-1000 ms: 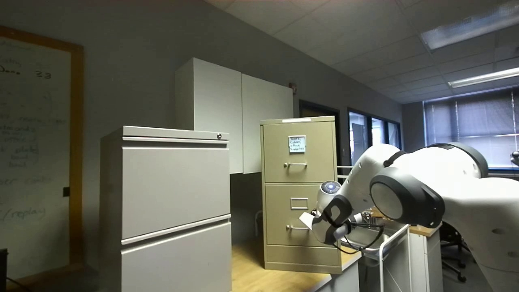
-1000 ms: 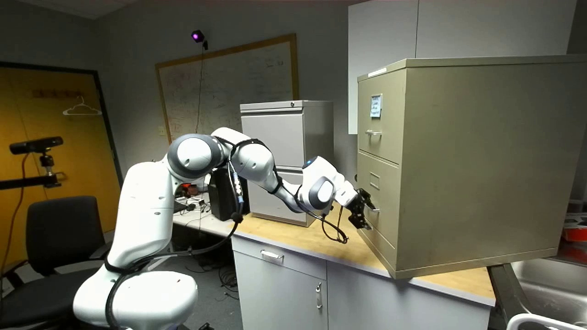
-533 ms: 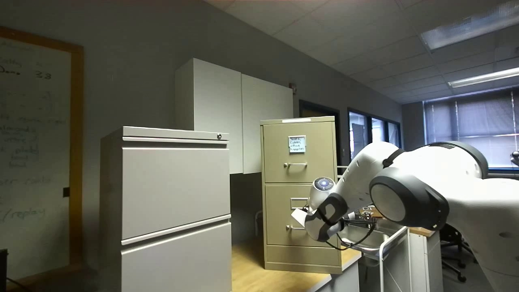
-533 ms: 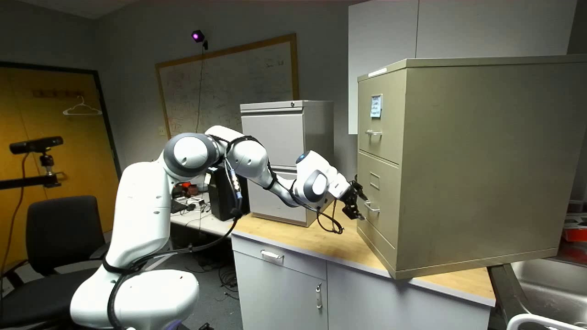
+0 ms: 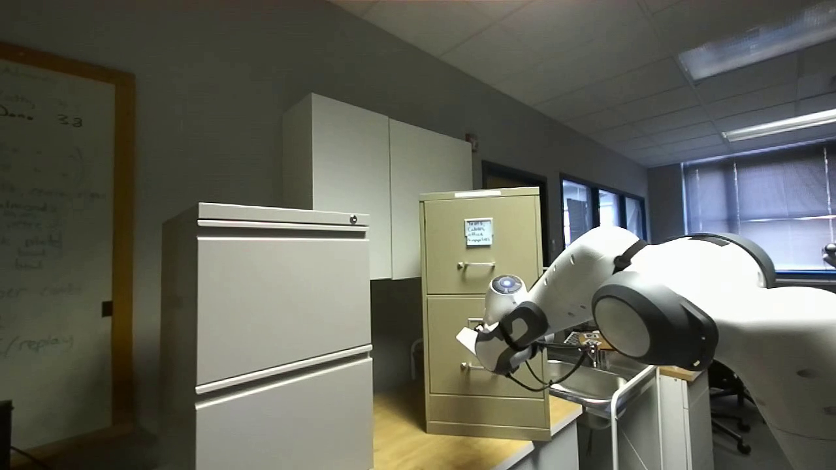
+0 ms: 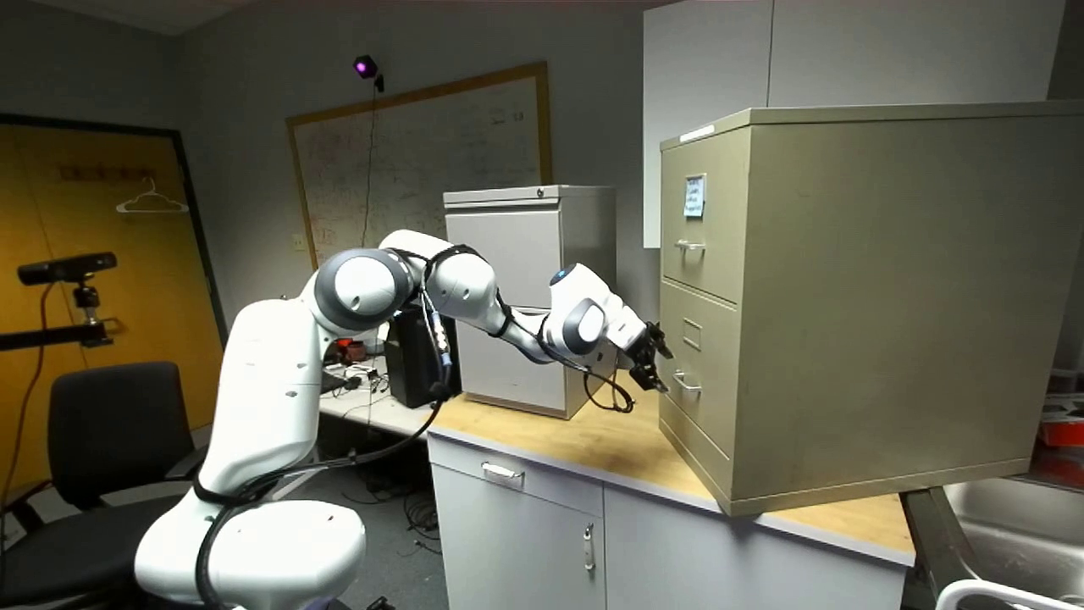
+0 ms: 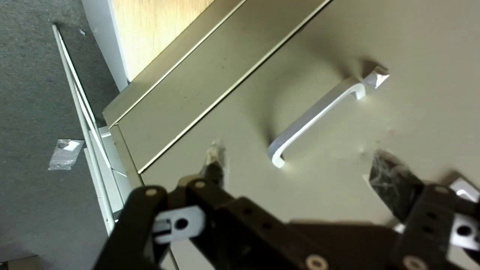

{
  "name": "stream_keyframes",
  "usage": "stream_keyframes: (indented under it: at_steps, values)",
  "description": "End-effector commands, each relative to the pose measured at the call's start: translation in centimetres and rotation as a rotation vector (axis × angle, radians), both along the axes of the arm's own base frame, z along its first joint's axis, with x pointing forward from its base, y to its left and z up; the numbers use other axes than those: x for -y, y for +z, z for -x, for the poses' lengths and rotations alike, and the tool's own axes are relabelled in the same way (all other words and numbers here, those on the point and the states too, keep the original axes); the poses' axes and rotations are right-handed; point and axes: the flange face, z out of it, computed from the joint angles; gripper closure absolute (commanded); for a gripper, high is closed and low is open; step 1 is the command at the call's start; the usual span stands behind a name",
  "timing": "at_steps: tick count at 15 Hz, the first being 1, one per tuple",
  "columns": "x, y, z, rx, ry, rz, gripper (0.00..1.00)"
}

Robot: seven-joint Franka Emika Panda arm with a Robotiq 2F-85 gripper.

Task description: Open the bottom drawer on the right

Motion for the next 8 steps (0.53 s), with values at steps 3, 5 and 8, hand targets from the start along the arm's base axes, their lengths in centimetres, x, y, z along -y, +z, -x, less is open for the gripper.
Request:
stream_keyframes:
  at_steps: [3,5,8]
  values:
    - [1.2,1.2,-3.6,-0.089,0.026,0.032,0.0]
    - [1.9,-0.3,-4.2,-0.135,0.025,0.025,0.0]
    - [3.7,-3.6,-4.8,-0.197,0.008,0.006,0.0]
